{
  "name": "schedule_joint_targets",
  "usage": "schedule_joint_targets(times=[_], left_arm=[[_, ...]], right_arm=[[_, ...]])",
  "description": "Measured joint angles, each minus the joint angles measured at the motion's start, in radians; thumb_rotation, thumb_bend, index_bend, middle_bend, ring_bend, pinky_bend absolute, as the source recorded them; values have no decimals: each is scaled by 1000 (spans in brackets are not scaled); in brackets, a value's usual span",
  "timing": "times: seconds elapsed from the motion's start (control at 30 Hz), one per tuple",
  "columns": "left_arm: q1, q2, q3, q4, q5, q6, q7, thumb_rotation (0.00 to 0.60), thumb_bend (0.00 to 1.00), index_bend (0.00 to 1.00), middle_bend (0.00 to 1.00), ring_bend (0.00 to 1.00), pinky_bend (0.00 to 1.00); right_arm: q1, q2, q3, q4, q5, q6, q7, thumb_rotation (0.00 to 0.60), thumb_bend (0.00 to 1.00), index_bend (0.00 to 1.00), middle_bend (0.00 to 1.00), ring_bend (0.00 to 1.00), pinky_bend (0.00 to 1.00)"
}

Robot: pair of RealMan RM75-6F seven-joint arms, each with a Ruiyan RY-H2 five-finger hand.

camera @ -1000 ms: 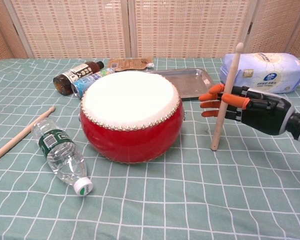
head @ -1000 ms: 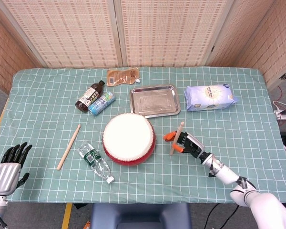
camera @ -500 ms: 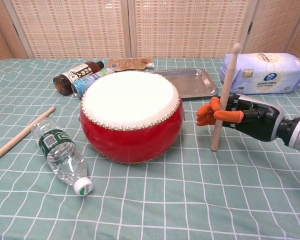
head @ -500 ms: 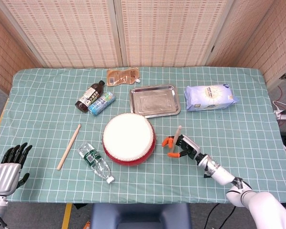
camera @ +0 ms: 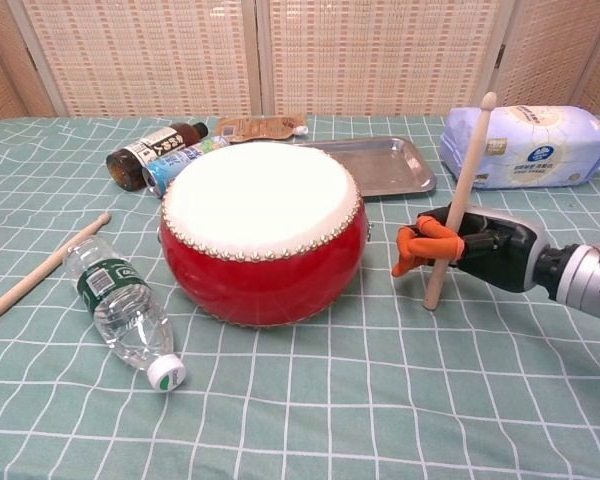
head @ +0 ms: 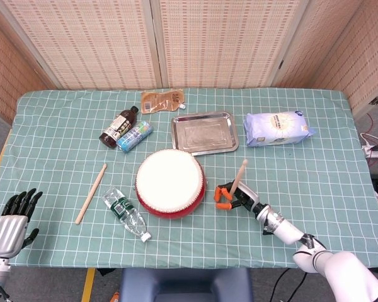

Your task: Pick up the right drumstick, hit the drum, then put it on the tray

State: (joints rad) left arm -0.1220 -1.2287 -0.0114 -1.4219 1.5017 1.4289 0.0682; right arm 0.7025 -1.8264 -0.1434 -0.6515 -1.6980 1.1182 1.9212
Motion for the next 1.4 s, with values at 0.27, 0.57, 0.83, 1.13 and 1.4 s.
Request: schedule_joint_targets(times=[0.27,0.57,0.83,1.13,1.4], left_arm=[[0,-4,1,7,-1,-2,-5,600,240,32,0,0,73],[-1,-7,1,13,-3,-6,-9,600,239,32,0,0,73],[0,-12,2,23,-5,-8,-15,600,239,33,0,0,72],[-1,-18,0,31,-9,-13,-9,600,260,41,0,0,72],[-3,-21,-2,35,-11,-15,-9,600,310,43,0,0,72]], right_arm=[[-1,-9,-5,-4,-1,-3,-52,578,70,953,640,551,440],[1,-24,-6,-8,3,-20,-122,600,237,1000,695,610,488],[2,-35,10,-19,16,-18,-162,600,314,1000,808,736,594],[-5,-43,25,-29,31,-14,-185,600,662,1000,947,882,774],[-13,-53,32,-21,32,9,-194,600,911,1000,1000,994,932]])
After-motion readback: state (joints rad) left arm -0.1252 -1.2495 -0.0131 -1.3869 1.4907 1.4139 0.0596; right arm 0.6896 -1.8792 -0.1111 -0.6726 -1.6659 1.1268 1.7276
